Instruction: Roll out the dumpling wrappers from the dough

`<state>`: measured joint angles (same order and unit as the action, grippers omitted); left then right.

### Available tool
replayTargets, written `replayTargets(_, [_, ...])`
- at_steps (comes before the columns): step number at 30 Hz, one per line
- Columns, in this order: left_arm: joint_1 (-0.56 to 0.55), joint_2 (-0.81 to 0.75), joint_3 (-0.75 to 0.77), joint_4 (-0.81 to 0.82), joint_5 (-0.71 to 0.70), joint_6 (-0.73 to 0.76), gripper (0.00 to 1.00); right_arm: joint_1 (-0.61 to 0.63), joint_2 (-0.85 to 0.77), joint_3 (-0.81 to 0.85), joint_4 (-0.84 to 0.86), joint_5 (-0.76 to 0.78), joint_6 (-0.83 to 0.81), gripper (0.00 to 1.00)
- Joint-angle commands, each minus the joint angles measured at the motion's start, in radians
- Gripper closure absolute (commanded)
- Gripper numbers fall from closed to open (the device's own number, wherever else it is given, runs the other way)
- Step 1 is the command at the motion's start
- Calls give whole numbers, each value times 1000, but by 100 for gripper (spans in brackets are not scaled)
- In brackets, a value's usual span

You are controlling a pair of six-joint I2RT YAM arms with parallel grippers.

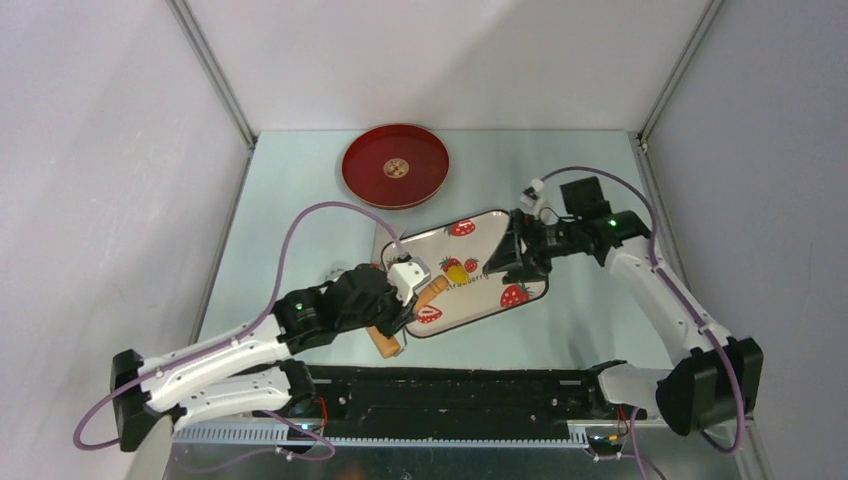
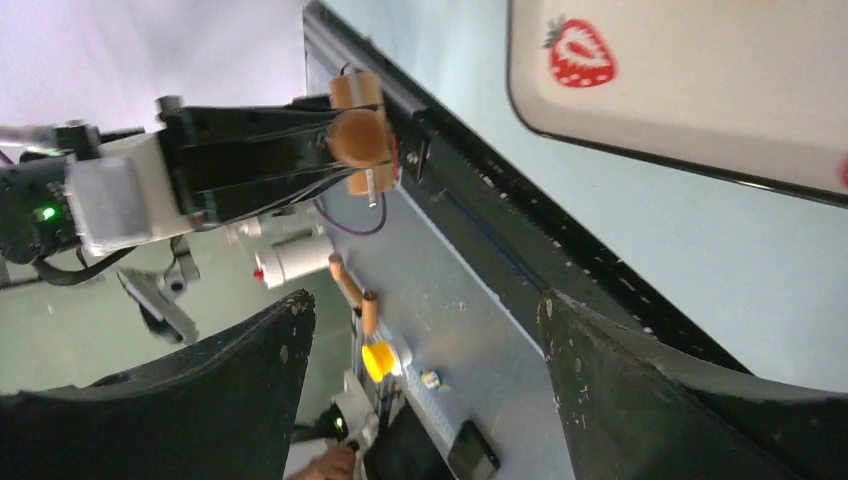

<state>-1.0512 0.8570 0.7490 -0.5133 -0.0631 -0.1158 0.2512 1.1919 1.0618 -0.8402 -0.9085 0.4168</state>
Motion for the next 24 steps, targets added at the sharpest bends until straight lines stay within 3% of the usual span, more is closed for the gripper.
replayTargets(1, [-1,56,52,7,43,60,100,140,94,127,-1,2,19,15])
replayTargets(8, [-4,107,79,4,54,112,100,288,269,167,83,-17,55,19])
replayTargets(16, [-15,115,100,3,76,139,100,349,400,206,171,-154,79,22])
replayTargets(24, [-27,100,107,3,68,127,100,417,480,224,177,-182,77,25])
